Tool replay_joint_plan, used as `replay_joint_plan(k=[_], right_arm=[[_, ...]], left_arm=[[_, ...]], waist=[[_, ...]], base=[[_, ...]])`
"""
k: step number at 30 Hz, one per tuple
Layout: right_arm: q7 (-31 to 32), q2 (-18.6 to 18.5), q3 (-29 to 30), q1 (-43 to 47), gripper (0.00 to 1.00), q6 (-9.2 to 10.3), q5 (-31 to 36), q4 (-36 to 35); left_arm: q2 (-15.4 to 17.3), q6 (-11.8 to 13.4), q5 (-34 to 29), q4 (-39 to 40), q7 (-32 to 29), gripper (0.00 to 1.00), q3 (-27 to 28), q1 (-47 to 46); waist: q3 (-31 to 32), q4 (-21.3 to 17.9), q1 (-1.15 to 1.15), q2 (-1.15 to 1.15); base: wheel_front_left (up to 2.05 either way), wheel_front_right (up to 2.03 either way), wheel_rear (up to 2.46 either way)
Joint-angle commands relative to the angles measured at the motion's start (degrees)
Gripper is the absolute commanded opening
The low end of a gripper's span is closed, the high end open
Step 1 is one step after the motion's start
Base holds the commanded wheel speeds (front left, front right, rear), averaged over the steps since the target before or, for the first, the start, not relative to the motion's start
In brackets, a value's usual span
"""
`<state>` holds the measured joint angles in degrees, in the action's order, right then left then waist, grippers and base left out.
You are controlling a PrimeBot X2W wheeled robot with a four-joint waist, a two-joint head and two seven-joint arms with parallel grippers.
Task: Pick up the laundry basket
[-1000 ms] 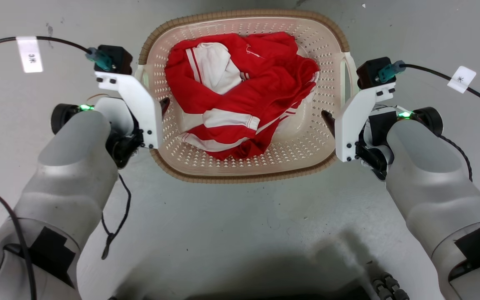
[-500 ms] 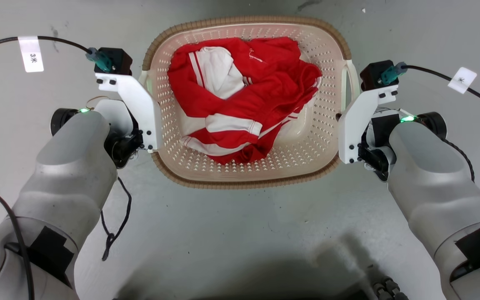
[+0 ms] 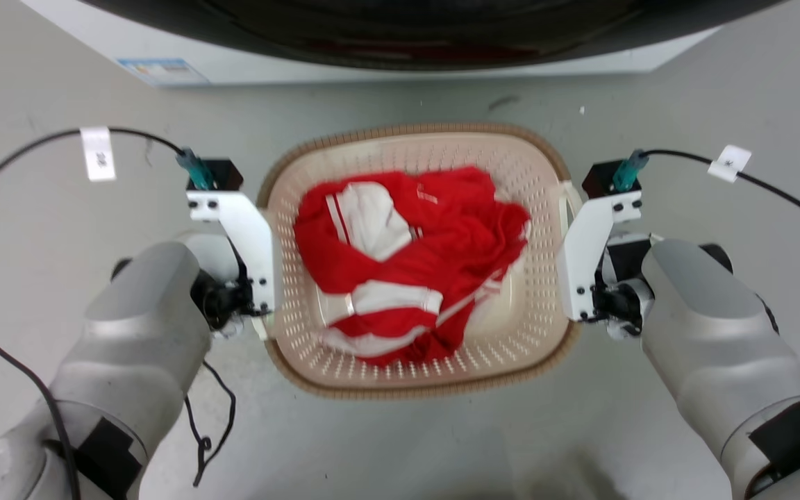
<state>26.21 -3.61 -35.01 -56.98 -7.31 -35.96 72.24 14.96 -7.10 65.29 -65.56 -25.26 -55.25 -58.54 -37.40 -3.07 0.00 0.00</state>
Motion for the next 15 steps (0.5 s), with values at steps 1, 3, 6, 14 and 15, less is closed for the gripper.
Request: replay_joint_plan(k=[1,3,6,14,15], right_arm=[[1.1,1.4,-0.5,1.0,0.0,-0.33,-0.8,-0.4],[3.3,1.4,-0.9,1.2,0.0,-0.45,-1.8,-0.4],[6.4,1.5,-1.6,2.0,0.0,-0.48,-3.3,-0.2],[12.9,1.6,-3.1,4.7,0.0,-0.51,-6.7,0.0],[13.7,1.6,-3.3,5.0,0.0,-0.5,-7.1,0.1]], left_arm=[[-2.2,-0.7,0.8,0.8,-1.0,0.0,-0.4,0.9],[-2.4,-0.7,1.5,0.9,-2.1,0.0,-0.7,1.4],[-2.8,-0.7,2.6,1.0,-4.1,0.0,-1.2,2.5],[-3.0,-0.8,5.3,0.5,-9.1,0.0,-2.0,5.0],[-3.0,-0.8,5.6,0.4,-9.8,0.0,-2.2,5.4]], waist=[[3.7,0.4,0.0,0.0],[5.5,0.6,0.0,0.0],[8.1,0.8,0.0,0.0],[15.0,1.0,0.0,0.0],[15.8,1.0,0.0,0.0]], base=[[0.0,0.0,0.0],[0.0,0.0,0.0],[0.0,0.0,0.0],[0.0,0.0,0.0],[0.0,0.0,0.0]])
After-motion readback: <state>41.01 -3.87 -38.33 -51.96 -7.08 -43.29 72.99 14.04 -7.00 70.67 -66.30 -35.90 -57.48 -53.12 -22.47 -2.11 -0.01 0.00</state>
